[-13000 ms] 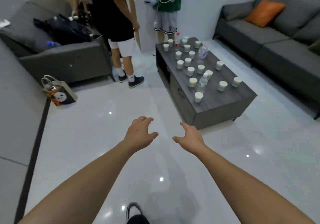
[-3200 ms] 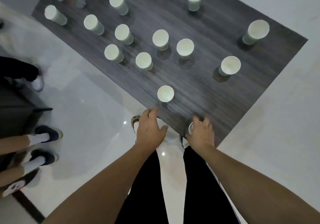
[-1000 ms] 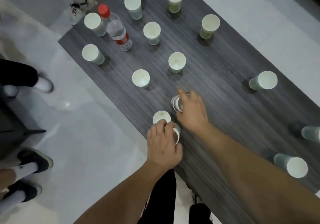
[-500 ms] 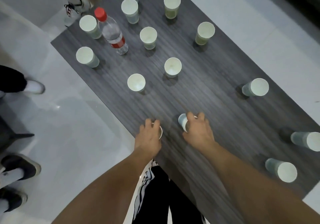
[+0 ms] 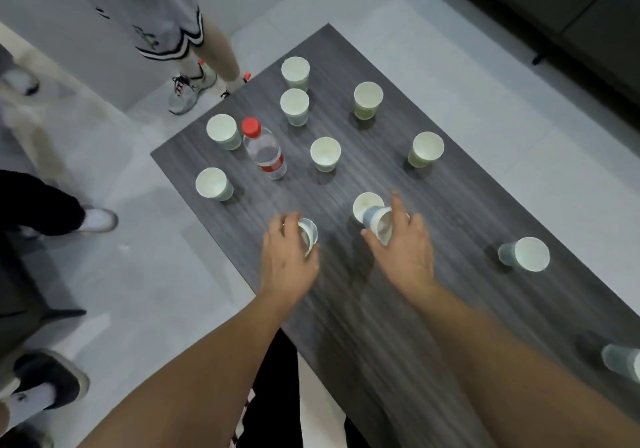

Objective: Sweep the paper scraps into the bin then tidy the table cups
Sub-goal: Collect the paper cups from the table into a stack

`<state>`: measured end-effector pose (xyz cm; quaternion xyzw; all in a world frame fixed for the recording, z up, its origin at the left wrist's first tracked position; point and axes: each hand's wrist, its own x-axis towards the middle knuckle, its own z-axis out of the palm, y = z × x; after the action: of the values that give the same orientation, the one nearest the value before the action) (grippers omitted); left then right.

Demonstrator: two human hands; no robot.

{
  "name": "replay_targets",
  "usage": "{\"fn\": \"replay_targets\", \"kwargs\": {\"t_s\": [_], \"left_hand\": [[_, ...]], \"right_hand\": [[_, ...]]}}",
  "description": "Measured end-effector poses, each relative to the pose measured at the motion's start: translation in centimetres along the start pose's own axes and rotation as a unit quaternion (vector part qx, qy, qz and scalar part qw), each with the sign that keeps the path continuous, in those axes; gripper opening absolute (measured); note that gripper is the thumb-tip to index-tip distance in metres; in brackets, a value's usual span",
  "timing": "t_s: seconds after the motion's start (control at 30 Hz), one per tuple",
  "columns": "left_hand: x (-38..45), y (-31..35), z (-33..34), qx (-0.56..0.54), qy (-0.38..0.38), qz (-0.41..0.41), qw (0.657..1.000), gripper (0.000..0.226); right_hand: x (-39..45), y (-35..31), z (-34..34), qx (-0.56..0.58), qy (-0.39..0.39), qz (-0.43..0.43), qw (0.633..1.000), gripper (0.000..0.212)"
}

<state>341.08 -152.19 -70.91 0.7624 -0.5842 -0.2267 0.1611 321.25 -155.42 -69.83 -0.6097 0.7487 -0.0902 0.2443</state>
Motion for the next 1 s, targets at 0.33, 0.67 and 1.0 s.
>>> {"fn": "replay_targets", "kwargs": {"t_s": [0.33, 0.67, 1.0], "left_hand": [[4.5, -5.9, 3.7, 0.022, -0.233, 0.055, 0.971, 0.077], [10.0, -6.4, -5.8, -0.039, 0.048, -0.087, 0.994, 0.057], [14.6, -11.3, -7.6, 0.040, 0.099, -0.106, 0.989, 0.057]], "right_hand": [[6.5, -2.5, 5.9, -0.025, -0.050, 0.068, 0.996, 0.070], [11.4, -11.0, 5.2, 0.108, 0.101, 0.014, 0.989, 0.081], [15.3, -11.7, 8.9, 0.004, -0.071, -0.001, 0.997, 0.074]]}}
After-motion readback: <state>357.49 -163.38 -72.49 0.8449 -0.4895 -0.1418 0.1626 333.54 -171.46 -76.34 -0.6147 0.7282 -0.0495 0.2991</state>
